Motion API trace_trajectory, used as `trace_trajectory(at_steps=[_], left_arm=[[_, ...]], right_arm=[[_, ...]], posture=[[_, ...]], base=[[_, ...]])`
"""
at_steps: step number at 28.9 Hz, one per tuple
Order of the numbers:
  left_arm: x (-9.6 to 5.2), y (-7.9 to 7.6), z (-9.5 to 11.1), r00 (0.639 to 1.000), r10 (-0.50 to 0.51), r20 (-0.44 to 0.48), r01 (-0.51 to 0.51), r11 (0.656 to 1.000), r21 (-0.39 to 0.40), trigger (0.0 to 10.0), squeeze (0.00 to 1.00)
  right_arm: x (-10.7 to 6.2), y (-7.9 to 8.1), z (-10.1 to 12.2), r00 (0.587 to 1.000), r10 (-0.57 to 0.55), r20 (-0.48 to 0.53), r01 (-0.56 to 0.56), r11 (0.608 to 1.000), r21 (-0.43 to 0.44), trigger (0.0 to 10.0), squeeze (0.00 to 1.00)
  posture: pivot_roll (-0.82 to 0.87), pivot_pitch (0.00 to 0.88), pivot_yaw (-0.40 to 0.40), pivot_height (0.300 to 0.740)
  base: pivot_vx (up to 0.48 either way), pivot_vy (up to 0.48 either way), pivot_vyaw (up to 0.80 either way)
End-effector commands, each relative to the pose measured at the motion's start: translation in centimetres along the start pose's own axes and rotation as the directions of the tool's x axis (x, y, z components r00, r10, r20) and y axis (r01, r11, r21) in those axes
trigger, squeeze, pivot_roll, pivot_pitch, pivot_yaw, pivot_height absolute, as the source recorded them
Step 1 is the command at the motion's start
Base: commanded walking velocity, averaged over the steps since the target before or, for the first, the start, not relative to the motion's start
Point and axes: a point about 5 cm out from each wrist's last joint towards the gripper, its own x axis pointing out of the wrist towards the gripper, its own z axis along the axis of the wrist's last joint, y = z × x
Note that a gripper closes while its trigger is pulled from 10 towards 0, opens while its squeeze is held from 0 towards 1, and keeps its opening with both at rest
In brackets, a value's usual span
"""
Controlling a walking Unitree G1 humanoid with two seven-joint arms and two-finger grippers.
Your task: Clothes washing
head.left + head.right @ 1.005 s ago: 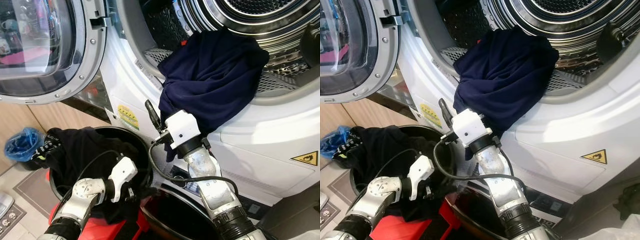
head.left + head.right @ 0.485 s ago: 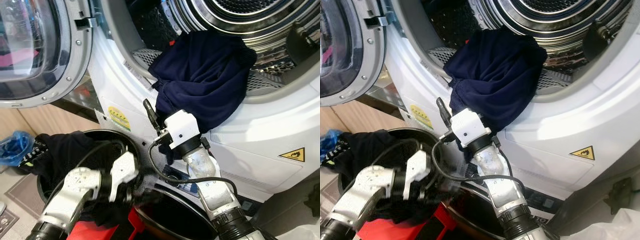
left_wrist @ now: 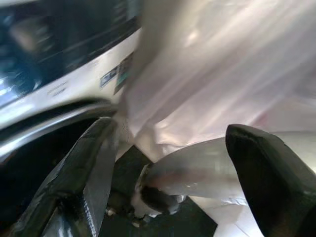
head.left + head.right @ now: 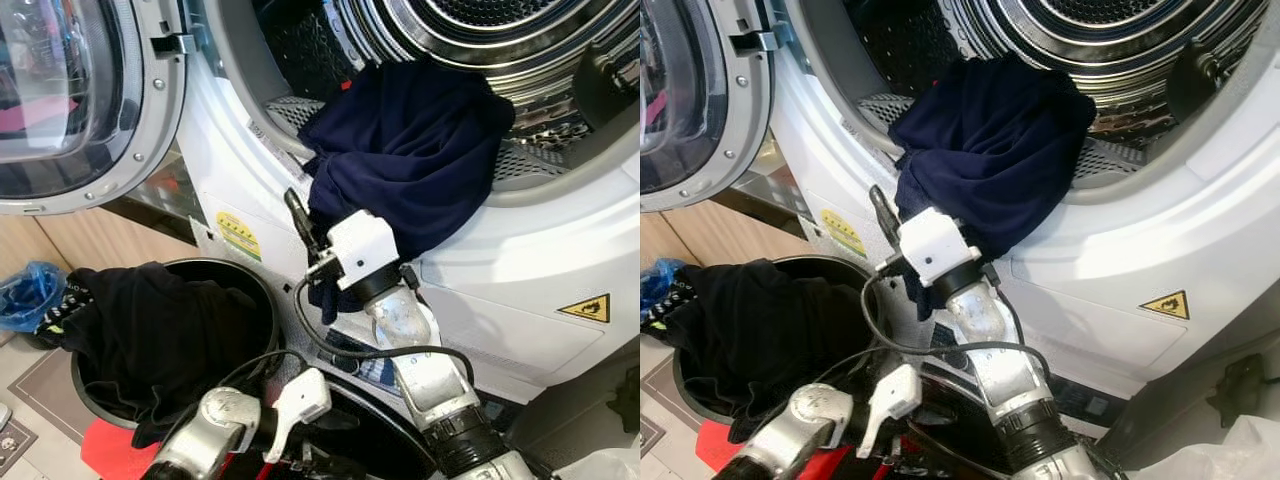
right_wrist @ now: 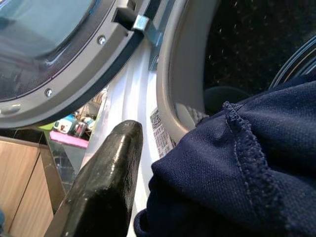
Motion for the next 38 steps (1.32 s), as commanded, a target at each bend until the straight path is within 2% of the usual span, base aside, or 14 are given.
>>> trace_trajectory(at_steps=[1,4,9,11,12,13,15,20,25,28,32,34,36,38], left_arm=[[-0.6,0.8,-1.5,0.991,0.122,-0.054,-0.124,0.992,-0.028,10.0,0.00],[-0.7,1.6,-2.5,0.964,0.260,-0.055,-0.265,0.943,-0.198,10.0,0.00],[-0.8,1.4,-4.1,0.943,0.283,-0.175,-0.307,0.943,-0.130,10.0,0.00],[-1.7,2.4,-4.5,0.876,0.439,-0.202,-0.471,0.868,-0.159,10.0,0.00],[-2.6,3.1,-4.9,0.819,0.533,-0.213,-0.568,0.804,-0.172,10.0,0.00],[-2.6,3.1,-4.9,0.819,0.533,-0.213,-0.568,0.804,-0.172,10.0,0.00],[-4.2,4.0,-5.2,0.721,0.656,-0.223,-0.693,0.694,-0.197,10.0,0.00],[-5.7,4.8,-5.4,0.646,0.736,-0.205,-0.758,0.583,-0.293,10.0,0.00],[-5.4,4.1,-6.2,0.660,0.716,-0.228,-0.749,0.603,-0.275,10.0,0.00],[-4.5,3.1,-7.1,0.711,0.648,-0.273,-0.703,0.668,-0.244,10.0,0.00],[-4.2,2.3,-8.0,0.739,0.595,-0.316,-0.664,0.724,-0.187,10.0,0.00],[-4.3,2.3,-8.1,0.726,0.606,-0.325,-0.675,0.718,-0.171,10.0,0.00],[-4.4,2.0,-8.6,0.711,0.602,-0.363,-0.661,0.749,-0.052,10.0,0.00],[-4.4,1.8,-8.8,0.720,0.589,-0.367,-0.649,0.759,-0.052,10.0,0.00]], right_arm=[[0.5,-0.5,0.5,0.999,-0.025,0.029,0.025,1.000,0.004,10.0,0.00],[0.6,-0.6,0.6,0.999,-0.029,0.031,0.028,1.000,0.009,10.0,0.00],[0.7,-0.4,0.6,0.999,-0.025,0.033,0.024,1.000,0.007,10.0,0.00],[0.6,-0.5,0.7,0.999,-0.031,0.035,0.030,1.000,0.008,10.0,0.00],[0.6,-0.5,0.6,0.999,-0.035,0.034,0.035,0.999,0.010,10.0,0.00],[0.6,-0.5,0.6,0.999,-0.035,0.034,0.035,0.999,0.010,10.0,0.00],[0.4,-0.4,0.6,0.999,-0.037,0.031,0.037,0.999,0.013,10.0,0.00],[0.3,-0.3,0.5,0.999,-0.037,0.028,0.036,0.999,0.016,10.0,0.00],[0.2,-0.3,0.4,0.999,-0.036,0.022,0.035,0.999,0.015,10.0,0.00],[0.2,-0.4,0.3,0.999,-0.036,0.018,0.035,0.999,0.012,10.0,0.00],[0.2,-0.5,0.2,0.999,-0.047,0.013,0.047,0.999,0.007,10.0,0.00],[0.2,-0.7,0.2,0.998,-0.056,0.014,0.056,0.998,0.006,10.0,0.00],[0.4,-1.0,0.5,0.997,-0.075,0.030,0.075,0.997,0.010,10.0,0.00],[0.8,-1.5,1.0,0.990,-0.128,0.060,0.127,0.992,0.029,10.0,0.00]], posture=[[0.08,0.090,0.008,0.740],[0.08,0.092,0.002,0.740],[0.06,0.100,0.010,0.740],[0.06,0.100,0.011,0.740],[0.06,0.104,0.013,0.740],[0.06,0.104,0.013,0.740],[0.06,0.103,0.012,0.740],[0.06,0.110,0.013,0.740],[0.07,0.113,0.012,0.740],[0.06,0.118,0.011,0.740],[0.06,0.119,0.010,0.740],[0.06,0.120,0.009,0.740],[0.06,0.119,0.008,0.740],[0.06,0.115,0.007,0.740]], base=[[0.000,0.000,0.00],[0.000,0.000,0.00],[0.000,0.000,0.00],[0.000,0.000,0.00],[0.000,0.000,0.00],[0.000,0.000,0.00],[0.000,0.000,0.00],[0.000,0.000,0.00],[0.000,0.000,0.00],[0.000,0.000,0.00],[0.000,0.000,0.00],[0.000,0.000,0.00],[0.000,0.000,0.00],[0.000,0.000,0.00]])
